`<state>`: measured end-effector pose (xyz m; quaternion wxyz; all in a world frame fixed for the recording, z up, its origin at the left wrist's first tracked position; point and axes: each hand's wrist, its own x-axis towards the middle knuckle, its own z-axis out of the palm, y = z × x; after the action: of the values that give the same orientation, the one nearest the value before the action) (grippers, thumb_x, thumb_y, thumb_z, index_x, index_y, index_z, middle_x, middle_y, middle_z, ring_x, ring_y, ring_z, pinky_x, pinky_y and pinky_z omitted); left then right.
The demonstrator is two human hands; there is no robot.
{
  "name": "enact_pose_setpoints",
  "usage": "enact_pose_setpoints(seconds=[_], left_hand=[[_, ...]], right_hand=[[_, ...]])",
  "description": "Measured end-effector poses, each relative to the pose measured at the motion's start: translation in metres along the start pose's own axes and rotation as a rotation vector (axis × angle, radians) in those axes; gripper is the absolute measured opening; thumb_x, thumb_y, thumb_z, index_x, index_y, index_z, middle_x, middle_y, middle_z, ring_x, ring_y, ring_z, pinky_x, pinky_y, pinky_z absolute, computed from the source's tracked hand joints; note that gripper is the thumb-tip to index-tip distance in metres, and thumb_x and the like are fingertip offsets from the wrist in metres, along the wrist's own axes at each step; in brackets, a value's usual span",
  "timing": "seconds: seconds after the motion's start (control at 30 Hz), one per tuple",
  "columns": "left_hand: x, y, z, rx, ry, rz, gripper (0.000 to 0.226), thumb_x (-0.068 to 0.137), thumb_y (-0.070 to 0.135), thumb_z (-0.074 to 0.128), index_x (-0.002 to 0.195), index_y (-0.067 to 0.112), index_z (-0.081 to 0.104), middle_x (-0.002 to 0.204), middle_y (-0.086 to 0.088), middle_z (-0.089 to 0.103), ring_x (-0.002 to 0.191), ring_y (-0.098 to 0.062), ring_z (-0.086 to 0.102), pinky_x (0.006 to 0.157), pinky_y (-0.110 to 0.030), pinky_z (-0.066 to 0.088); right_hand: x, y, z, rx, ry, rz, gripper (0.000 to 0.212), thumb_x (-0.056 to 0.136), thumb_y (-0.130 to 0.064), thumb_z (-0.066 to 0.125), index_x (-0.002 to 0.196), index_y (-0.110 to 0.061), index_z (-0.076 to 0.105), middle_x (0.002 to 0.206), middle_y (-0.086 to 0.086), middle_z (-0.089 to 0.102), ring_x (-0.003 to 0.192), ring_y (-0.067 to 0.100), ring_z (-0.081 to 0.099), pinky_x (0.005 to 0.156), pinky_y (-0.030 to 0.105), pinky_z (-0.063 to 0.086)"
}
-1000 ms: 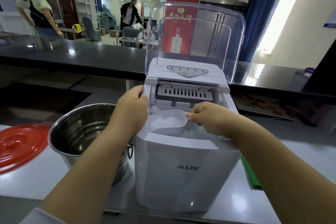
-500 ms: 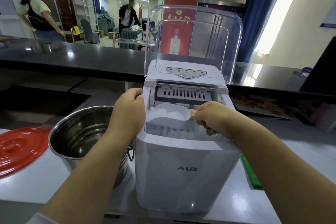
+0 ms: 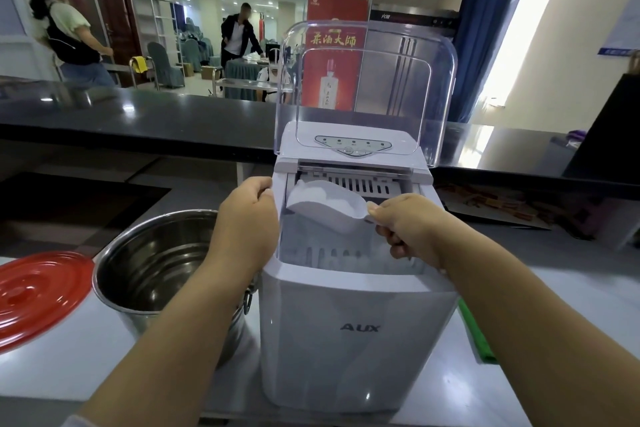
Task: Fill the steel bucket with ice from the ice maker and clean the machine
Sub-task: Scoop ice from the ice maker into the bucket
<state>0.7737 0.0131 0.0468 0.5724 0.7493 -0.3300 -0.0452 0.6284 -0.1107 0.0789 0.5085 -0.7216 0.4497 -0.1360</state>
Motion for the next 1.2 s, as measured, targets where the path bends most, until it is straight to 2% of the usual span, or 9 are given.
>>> enact_pose_setpoints(seconds=[0.17, 0.23, 0.33, 0.5, 0.6, 0.77, 0.93, 1.07, 1.2], left_hand=[[0.004, -0.004, -0.004, 0.045, -0.072, 0.021, 0.03, 0.098, 0.018, 0.038, 0.12, 0.018, 0.058, 0.111, 0.003, 0.061, 0.1, -0.018, 0.055, 0.084, -0.033, 0.046], [0.005, -0.006, -0.01, 0.027, -0.105, 0.029, 0.028, 0.098, 0.02, 0.039, 0.116, 0.019, 0.061, 0.105, 0.004, 0.064, 0.095, -0.015, 0.057, 0.08, -0.034, 0.049], [0.005, -0.01, -0.02, 0.046, -0.115, 0.062, 0.021, 0.099, 0.02, 0.04, 0.099, 0.026, 0.06, 0.092, 0.01, 0.064, 0.086, -0.008, 0.059, 0.066, -0.023, 0.046], [0.011, -0.022, -0.046, 0.12, -0.046, 0.109, 0.016, 0.098, 0.021, 0.045, 0.096, 0.029, 0.059, 0.089, 0.013, 0.065, 0.088, -0.006, 0.06, 0.073, -0.025, 0.047], [0.016, -0.031, -0.068, 0.144, -0.01, 0.13, 0.014, 0.095, 0.023, 0.049, 0.092, 0.032, 0.06, 0.087, 0.011, 0.066, 0.085, -0.004, 0.059, 0.07, -0.023, 0.046], [0.025, -0.054, -0.099, 0.281, 0.065, 0.149, 0.02, 0.095, 0.021, 0.051, 0.109, 0.018, 0.065, 0.093, 0.009, 0.061, 0.081, 0.0, 0.051, 0.064, -0.009, 0.032], [0.038, -0.081, -0.122, 0.369, 0.029, 0.105, 0.03, 0.094, 0.021, 0.053, 0.122, 0.014, 0.061, 0.118, -0.003, 0.062, 0.103, -0.011, 0.049, 0.085, -0.023, 0.035], [0.051, -0.106, -0.131, 0.494, -0.072, -0.021, 0.04, 0.095, 0.027, 0.051, 0.134, 0.017, 0.051, 0.135, -0.008, 0.053, 0.126, -0.029, 0.043, 0.101, -0.04, 0.037], [0.056, -0.121, -0.132, 0.501, -0.147, -0.132, 0.04, 0.098, 0.019, 0.045, 0.136, 0.01, 0.048, 0.139, -0.013, 0.049, 0.128, -0.031, 0.042, 0.101, -0.035, 0.034]], right_hand=[[0.002, 0.001, -0.001, 0.055, 0.01, -0.087, 0.03, 0.1, -0.026, 0.046, 0.089, -0.001, 0.059, 0.063, 0.004, 0.036, 0.055, 0.016, 0.024, 0.048, 0.025, 0.027], [0.003, 0.001, -0.001, 0.054, 0.033, -0.15, 0.036, 0.1, -0.028, 0.046, 0.09, 0.004, 0.061, 0.062, 0.004, 0.036, 0.053, 0.016, 0.027, 0.049, 0.026, 0.028], [0.001, -0.005, 0.001, 0.024, 0.085, -0.213, 0.039, 0.098, -0.033, 0.048, 0.066, -0.011, 0.049, 0.063, 0.006, 0.037, 0.053, 0.018, 0.03, 0.057, 0.031, 0.029], [-0.008, -0.028, 0.013, -0.018, 0.122, -0.285, 0.033, 0.097, -0.034, 0.048, 0.075, -0.01, 0.049, 0.061, 0.006, 0.035, 0.059, 0.022, 0.03, 0.065, 0.036, 0.03], [-0.009, -0.042, 0.027, -0.063, 0.131, -0.33, 0.036, 0.097, -0.033, 0.048, 0.069, -0.01, 0.046, 0.059, 0.006, 0.035, 0.059, 0.021, 0.03, 0.066, 0.036, 0.031], [-0.011, -0.062, 0.054, -0.179, 0.127, -0.347, 0.038, 0.098, -0.033, 0.046, 0.071, -0.008, 0.051, 0.06, 0.003, 0.043, 0.058, 0.016, 0.037, 0.064, 0.034, 0.037], [-0.013, -0.075, 0.078, -0.308, 0.118, -0.383, 0.033, 0.098, -0.031, 0.048, 0.077, -0.007, 0.058, 0.062, 0.001, 0.05, 0.056, 0.012, 0.041, 0.055, 0.026, 0.035], [-0.011, -0.083, 0.089, -0.402, 0.129, -0.389, 0.032, 0.096, -0.03, 0.051, 0.07, -0.012, 0.051, 0.061, 0.001, 0.049, 0.055, 0.014, 0.041, 0.052, 0.026, 0.035], [-0.011, -0.088, 0.098, -0.595, 0.162, -0.421, 0.032, 0.097, -0.031, 0.049, 0.069, -0.015, 0.048, 0.069, 0.0, 0.054, 0.06, 0.013, 0.045, 0.055, 0.026, 0.035]])
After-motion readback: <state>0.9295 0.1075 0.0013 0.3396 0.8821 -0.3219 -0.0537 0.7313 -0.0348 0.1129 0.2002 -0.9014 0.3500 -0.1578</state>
